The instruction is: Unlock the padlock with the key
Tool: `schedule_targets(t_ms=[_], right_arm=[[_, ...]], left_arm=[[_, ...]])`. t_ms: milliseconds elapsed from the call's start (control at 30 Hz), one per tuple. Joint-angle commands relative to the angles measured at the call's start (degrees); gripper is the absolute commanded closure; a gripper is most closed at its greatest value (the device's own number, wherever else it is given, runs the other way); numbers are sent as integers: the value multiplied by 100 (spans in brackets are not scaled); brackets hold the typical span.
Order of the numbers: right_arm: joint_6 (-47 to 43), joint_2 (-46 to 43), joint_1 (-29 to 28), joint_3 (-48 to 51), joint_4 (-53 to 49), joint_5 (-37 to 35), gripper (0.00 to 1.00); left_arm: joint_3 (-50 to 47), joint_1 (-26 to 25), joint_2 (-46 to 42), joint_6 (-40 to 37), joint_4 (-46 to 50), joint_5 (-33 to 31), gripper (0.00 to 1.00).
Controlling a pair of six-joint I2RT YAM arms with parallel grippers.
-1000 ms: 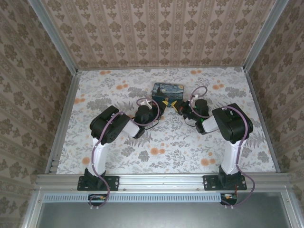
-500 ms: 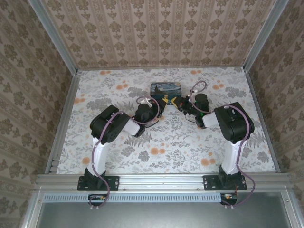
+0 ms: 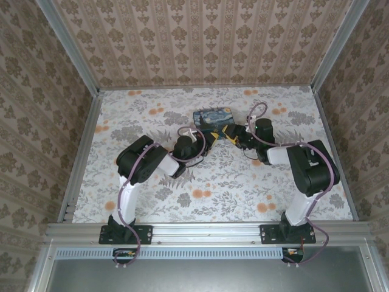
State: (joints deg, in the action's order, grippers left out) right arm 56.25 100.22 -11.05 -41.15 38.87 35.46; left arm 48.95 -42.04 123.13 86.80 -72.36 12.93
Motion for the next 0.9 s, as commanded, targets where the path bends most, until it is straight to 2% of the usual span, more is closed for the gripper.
schedule_targets(t_ms=[0,200,367,433,600,700,867], right_arm=[[-1067,-450,24,195,-1219,95,42],[-2432,-1001,-118,253,-2446,-552,42],[-3775,-1233,-735,-132,-3324,-1741,43],[-4362,-1286,-1139,-306,-3529,-2512,43],[-5198,-1137,-1466,-270,-3276,-3439,43],[-5305,-1089,-1494,-162,-2891,-3591,44],[-5455,-894,-1579,-354,-2916,-3696,46]], left_arm=[[-42,112,108,-155,-130,139,100],[-8,182,109,-170,-113,244,100],[23,192,81,-148,-78,298,100],[22,196,71,-149,-70,322,100],[-15,194,19,-122,2,407,100],[-42,193,-9,-111,19,469,100],[-78,196,-51,-43,59,604,100]])
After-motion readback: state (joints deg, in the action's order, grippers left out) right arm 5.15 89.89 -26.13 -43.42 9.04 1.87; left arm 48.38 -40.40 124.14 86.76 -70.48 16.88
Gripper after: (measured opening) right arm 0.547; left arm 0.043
